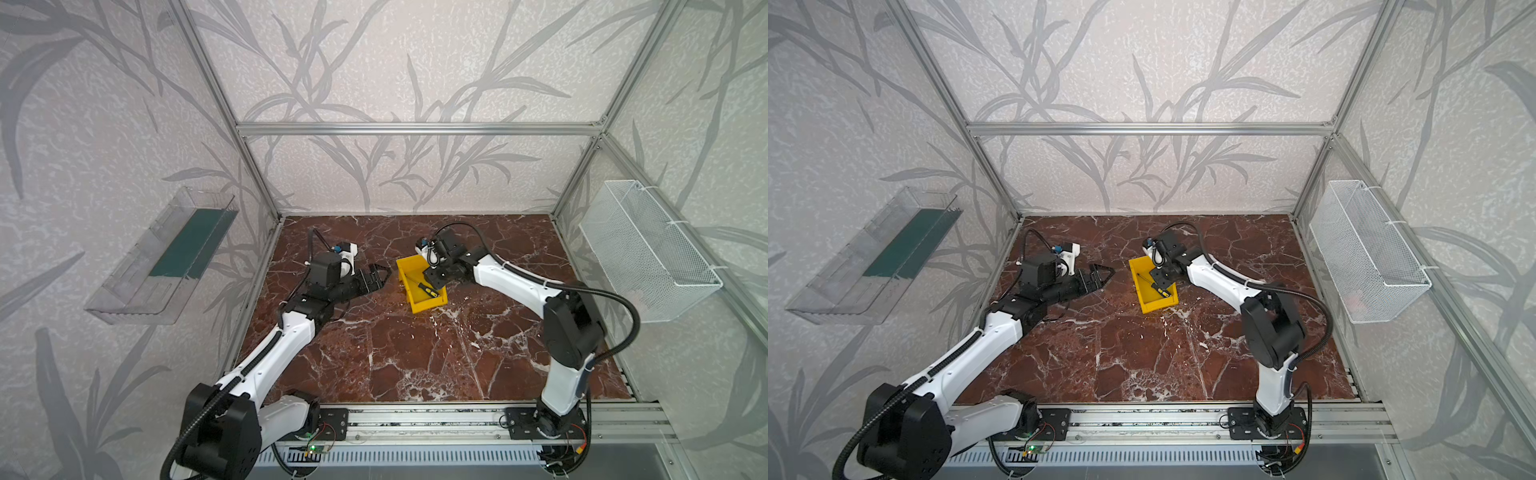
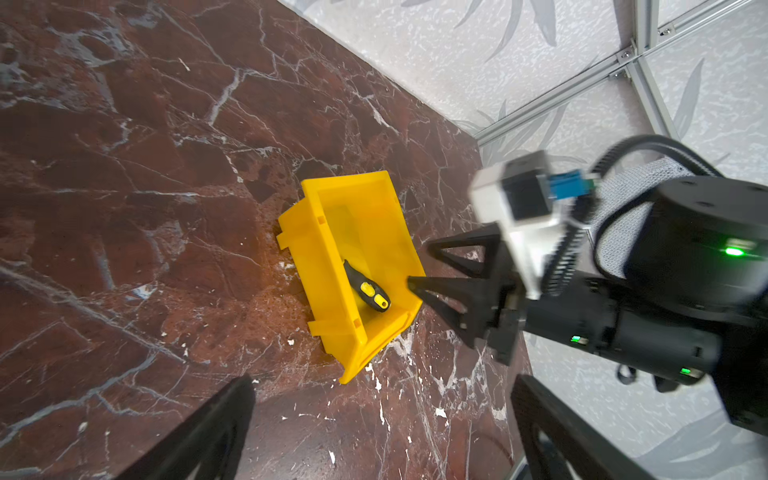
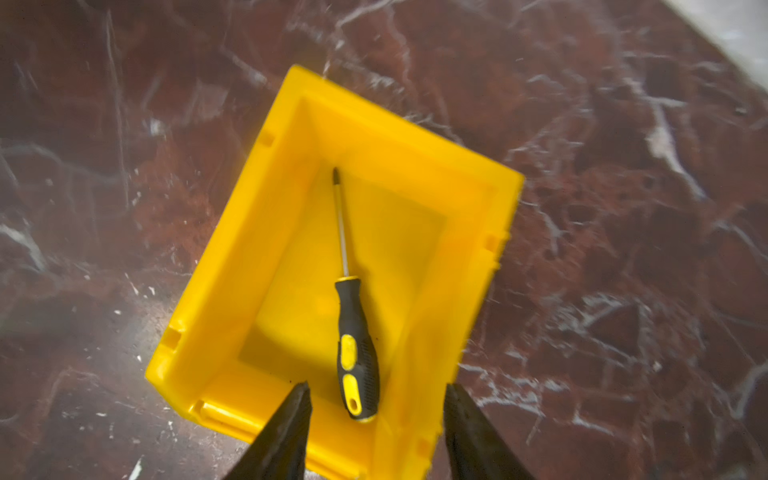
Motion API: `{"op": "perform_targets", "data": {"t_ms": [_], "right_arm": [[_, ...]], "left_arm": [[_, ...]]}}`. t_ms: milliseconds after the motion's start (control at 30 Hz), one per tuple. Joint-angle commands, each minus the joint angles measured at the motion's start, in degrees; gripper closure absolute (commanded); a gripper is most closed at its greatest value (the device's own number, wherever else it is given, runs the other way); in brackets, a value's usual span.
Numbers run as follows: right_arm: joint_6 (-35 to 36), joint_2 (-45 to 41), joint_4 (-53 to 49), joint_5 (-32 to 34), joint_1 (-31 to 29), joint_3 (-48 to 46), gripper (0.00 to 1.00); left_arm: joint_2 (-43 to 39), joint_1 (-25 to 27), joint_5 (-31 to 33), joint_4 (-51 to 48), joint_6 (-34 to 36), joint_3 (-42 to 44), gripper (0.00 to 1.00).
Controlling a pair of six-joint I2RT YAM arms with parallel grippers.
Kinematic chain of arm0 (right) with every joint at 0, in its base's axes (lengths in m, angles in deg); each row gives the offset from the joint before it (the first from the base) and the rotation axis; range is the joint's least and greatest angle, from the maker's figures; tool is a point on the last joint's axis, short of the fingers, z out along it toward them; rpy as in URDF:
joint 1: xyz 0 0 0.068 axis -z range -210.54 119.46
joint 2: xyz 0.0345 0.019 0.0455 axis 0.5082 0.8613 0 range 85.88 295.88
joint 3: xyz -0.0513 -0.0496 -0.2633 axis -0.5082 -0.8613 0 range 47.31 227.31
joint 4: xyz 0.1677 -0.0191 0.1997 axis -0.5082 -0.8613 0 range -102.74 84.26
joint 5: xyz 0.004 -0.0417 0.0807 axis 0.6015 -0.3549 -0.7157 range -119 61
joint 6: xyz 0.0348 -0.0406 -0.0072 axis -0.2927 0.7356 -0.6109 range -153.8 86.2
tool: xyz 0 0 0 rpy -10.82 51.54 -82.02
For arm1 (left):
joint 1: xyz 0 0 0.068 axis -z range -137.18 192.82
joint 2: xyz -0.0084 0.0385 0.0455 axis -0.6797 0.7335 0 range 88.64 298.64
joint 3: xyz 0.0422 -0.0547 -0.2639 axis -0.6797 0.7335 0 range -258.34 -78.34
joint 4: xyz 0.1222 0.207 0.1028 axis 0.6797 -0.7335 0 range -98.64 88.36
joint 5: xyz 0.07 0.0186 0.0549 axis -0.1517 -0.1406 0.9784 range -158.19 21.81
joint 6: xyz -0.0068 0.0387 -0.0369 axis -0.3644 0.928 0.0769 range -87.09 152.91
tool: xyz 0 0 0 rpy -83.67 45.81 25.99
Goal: Put the screwdriver in the bin
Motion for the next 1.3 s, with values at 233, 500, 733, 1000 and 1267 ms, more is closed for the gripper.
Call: {"op": "perform_targets", "data": {"t_ms": [233, 500, 733, 1000, 1267], "right_arm": [[-20.9, -30.9, 22.0, -0.1, 21.6, -28.8, 0.16], [-28.0, -46.6, 38.1, 31.9, 24.9, -53.0, 0.01], [-28.1, -46.5, 45.5, 37.4, 24.9, -61.5, 0.01], [-24.4, -36.6, 43.0, 36.8, 24.5, -56.1, 0.01], [-20.8, -28.9, 45.4, 43.2, 21.6, -53.6, 0.01]], "left_arm": [[-5.0, -3.5, 24.6, -11.0, 7.3, -0.3, 0.01], [-13.3, -3.7, 48.3, -9.3, 11.8, 5.6, 0.01], [-24.5, -3.6, 62.7, 8.0, 19.5, 19.6, 0.01], [-13.5, -4.1, 70.6, 24.5, 30.0, 23.4, 0.01], [9.5, -5.1, 75.1, 38.4, 30.1, 19.2, 0.01]]}}
